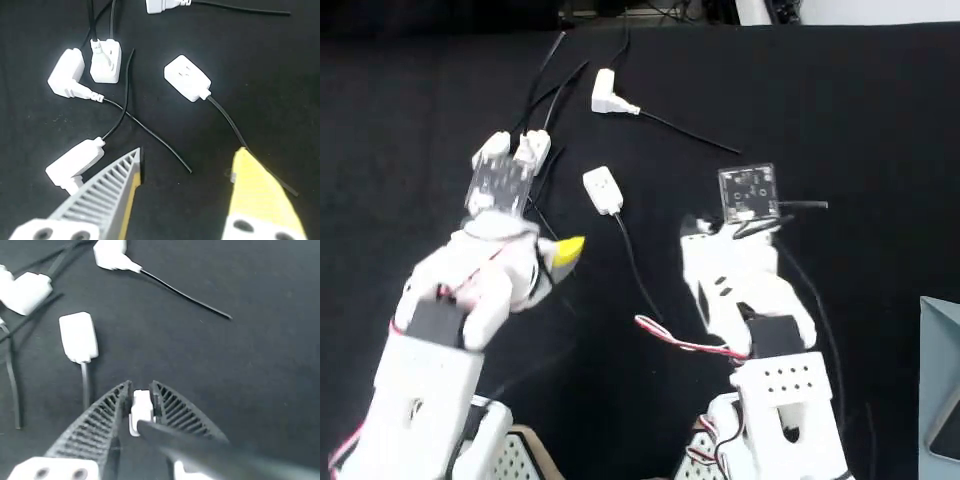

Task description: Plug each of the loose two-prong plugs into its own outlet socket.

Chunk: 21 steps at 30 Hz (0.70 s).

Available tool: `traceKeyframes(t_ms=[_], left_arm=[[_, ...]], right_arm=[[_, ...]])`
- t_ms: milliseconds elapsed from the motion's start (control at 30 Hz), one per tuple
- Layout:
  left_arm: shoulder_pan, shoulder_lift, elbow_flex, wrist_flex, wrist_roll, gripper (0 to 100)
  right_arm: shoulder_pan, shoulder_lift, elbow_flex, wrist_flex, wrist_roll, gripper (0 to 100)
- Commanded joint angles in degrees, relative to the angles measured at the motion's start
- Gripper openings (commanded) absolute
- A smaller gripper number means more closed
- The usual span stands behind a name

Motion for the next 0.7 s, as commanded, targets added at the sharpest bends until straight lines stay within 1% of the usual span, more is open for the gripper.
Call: traceKeyframes(t_ms=[0, 367, 500, 667], left_arm=[[-0.4, 18.9, -13.7, -0.7, 2.5, 31], [1.9, 57.9, -41.2, -0.8, 9.3, 31], [2.0, 69.5, -50.2, -0.7, 10.8, 31], [2.1, 79.5, -58.5, -0.7, 11.5, 31]], right_arm=[[1.8, -1.0, -0.6, -0.1, 0.5, 1.1], [1.3, -1.0, 0.9, -0.1, 0.6, 1.2], [1.2, -1.0, 0.9, -0.1, 0.6, 1.2], [1.0, -1.0, 1.0, -0.1, 0.6, 1.2]])
